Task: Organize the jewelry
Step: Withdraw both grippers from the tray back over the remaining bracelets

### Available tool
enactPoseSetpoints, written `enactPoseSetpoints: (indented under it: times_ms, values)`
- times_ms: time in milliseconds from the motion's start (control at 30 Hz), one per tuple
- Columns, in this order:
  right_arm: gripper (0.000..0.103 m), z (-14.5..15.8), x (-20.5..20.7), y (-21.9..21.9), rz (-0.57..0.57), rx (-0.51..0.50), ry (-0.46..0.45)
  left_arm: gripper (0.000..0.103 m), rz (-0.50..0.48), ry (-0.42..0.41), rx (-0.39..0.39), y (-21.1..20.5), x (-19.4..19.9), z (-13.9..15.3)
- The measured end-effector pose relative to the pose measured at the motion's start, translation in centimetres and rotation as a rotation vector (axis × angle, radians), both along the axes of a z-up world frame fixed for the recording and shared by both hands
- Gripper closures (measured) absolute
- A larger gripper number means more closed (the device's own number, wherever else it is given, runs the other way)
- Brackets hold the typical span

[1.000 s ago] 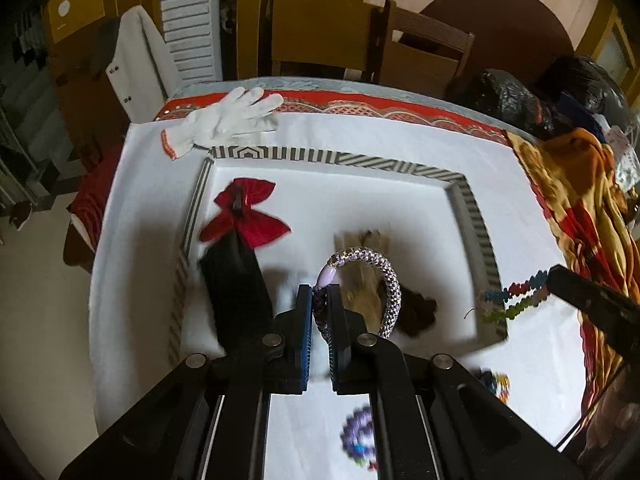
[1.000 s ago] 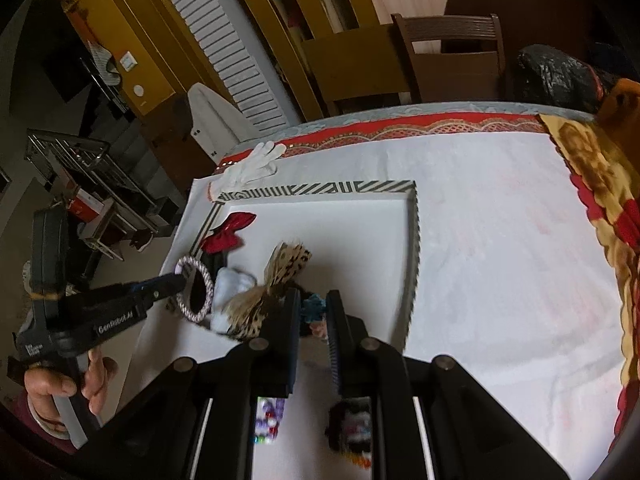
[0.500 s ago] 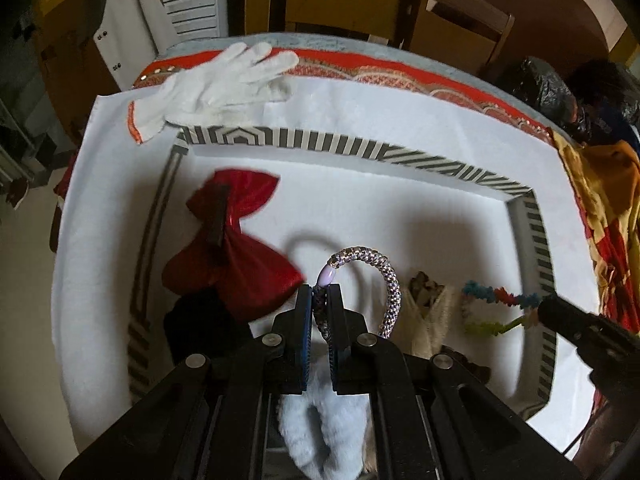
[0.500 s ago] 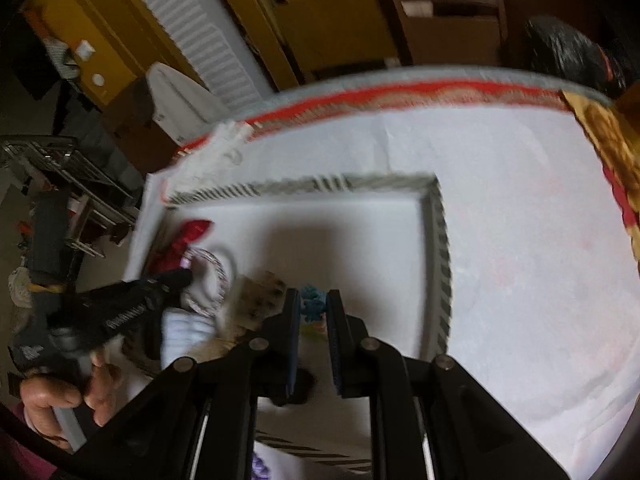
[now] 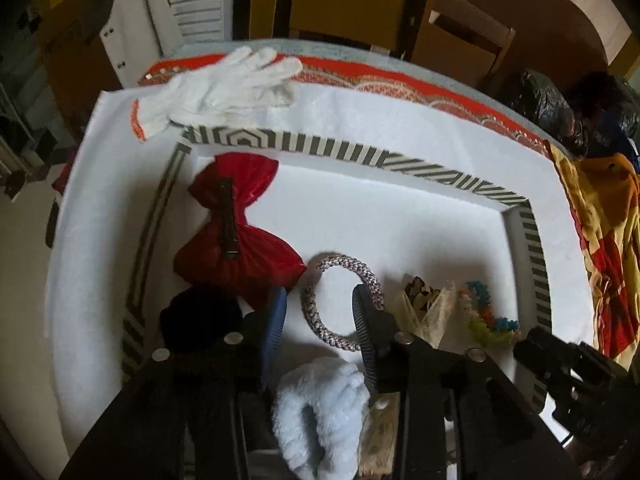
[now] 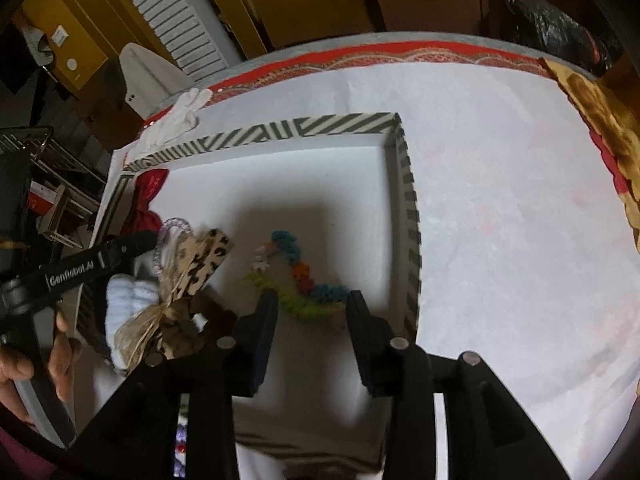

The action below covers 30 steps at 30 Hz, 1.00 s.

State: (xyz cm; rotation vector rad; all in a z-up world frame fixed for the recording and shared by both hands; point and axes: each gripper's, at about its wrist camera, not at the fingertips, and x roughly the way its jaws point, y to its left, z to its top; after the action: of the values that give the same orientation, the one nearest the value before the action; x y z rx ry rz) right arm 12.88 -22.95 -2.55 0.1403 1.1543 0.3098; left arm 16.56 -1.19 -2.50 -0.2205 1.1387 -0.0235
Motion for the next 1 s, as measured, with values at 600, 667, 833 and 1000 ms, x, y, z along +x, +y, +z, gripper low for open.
enactPoseSetpoints:
  times_ms: [600,667,833,1000]
  values:
    - [0.05,5.1,-6.7,-0.3,-0.013,0.03,-0.113,0.077,-0.014,-0.099,0.078,-3.0,-8.7,4.8]
    - [0.047,5.6,-7.5,-0.5,-0.014,0.036,-0.125,0.077,-0.008,-0.102,0.077,-3.2,-9.8,5.1]
    - [0.046,6.4,-9.5,-1.1,-0.005,0.02,-0.145,0.077,0.0,-0.118,0.099,-4.1,-12.3,5.6]
    - [0.045,7.0,-11.6,-2.1,-0.008,0.023,-0.144,0.077,0.017,-0.122,0.103,-4.8,-14.5,5.9]
